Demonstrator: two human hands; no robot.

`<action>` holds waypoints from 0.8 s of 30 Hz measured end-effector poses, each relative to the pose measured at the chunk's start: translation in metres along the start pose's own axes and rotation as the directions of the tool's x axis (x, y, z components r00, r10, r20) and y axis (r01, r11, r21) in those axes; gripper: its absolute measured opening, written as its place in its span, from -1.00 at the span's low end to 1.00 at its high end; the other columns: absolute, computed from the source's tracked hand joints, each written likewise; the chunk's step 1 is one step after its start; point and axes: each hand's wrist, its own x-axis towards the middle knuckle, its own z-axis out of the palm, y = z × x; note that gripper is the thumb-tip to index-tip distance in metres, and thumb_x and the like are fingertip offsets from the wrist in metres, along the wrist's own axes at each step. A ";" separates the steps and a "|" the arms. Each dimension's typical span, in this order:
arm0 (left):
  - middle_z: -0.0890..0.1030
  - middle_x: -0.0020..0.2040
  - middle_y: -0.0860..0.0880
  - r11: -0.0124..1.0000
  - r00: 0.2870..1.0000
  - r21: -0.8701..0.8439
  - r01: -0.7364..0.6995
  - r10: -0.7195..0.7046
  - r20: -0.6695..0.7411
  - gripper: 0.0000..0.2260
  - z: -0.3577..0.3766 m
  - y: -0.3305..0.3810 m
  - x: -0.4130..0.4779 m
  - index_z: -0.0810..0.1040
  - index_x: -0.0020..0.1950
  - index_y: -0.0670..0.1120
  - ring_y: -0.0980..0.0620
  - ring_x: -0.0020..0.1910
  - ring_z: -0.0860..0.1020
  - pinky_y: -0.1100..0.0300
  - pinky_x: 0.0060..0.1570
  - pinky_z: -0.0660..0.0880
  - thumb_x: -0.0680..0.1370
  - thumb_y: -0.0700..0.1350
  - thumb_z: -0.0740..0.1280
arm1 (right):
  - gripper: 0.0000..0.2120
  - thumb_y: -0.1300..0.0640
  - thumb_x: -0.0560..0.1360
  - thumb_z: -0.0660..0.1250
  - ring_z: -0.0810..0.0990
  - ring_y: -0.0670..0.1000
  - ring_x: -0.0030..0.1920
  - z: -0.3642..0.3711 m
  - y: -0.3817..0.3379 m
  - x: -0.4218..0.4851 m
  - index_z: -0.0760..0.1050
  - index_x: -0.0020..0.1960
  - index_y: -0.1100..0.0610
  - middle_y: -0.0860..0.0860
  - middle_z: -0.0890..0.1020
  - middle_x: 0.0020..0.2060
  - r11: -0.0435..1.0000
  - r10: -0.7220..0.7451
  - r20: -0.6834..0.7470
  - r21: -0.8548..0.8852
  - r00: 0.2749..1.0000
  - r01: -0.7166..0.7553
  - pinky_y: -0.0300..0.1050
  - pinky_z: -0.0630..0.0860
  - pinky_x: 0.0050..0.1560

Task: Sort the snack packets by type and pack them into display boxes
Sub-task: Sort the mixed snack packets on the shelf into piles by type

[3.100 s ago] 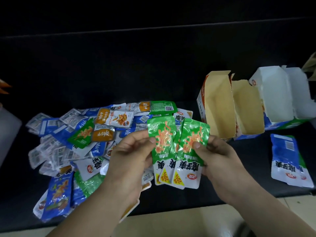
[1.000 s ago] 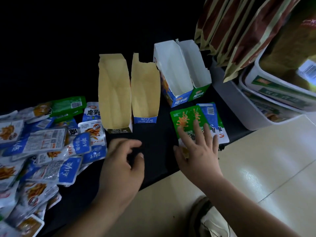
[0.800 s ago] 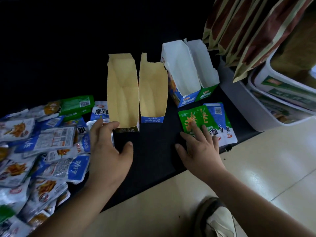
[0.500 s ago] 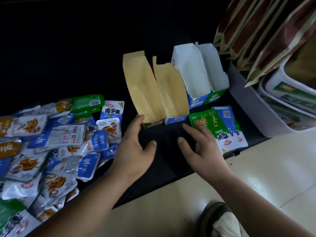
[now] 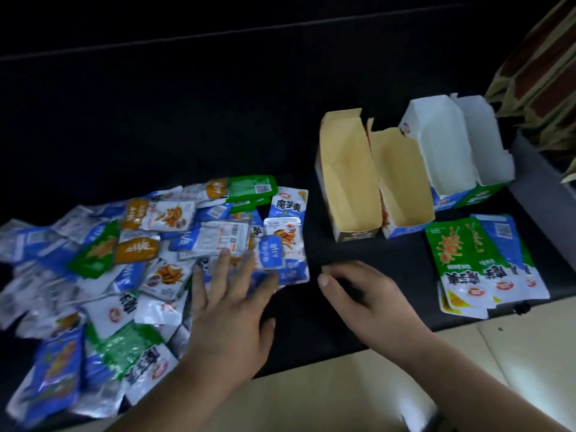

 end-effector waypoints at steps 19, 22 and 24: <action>0.53 0.45 0.05 0.935 0.991 -0.351 -0.042 -0.007 -0.135 -0.67 -0.020 -0.080 -0.010 0.67 0.24 0.11 -0.05 0.45 0.46 -0.16 0.39 0.44 0.61 0.19 0.24 | -0.41 -0.50 0.48 0.15 0.47 -0.23 0.29 0.069 -0.035 0.059 0.53 0.39 -0.27 -0.37 0.58 0.25 0.940 -0.040 0.232 -0.322 0.972 0.115 -0.25 0.43 0.31; 0.59 0.32 -0.05 0.954 0.945 -0.283 -0.102 0.004 -0.328 -0.75 -0.043 -0.084 0.026 0.70 0.21 -0.02 -0.07 0.28 0.52 -0.04 0.19 0.56 0.57 -0.04 0.36 | -0.45 -0.41 0.47 0.21 0.48 -0.32 0.25 0.057 -0.037 0.060 0.50 0.41 -0.29 -0.36 0.59 0.14 0.982 0.044 0.287 -0.188 0.957 0.011 -0.35 0.43 0.24; 0.55 0.36 -0.10 0.978 0.947 -0.191 -0.082 0.016 -0.320 -0.69 -0.059 -0.086 0.067 0.65 0.31 -0.04 -0.13 0.32 0.49 -0.12 0.19 0.57 0.57 -0.09 0.41 | -0.52 -0.30 0.51 0.29 0.54 -0.27 0.24 0.052 -0.035 0.061 0.53 0.40 -0.24 -0.25 0.58 0.15 0.998 0.065 0.295 -0.034 0.953 -0.058 -0.24 0.50 0.28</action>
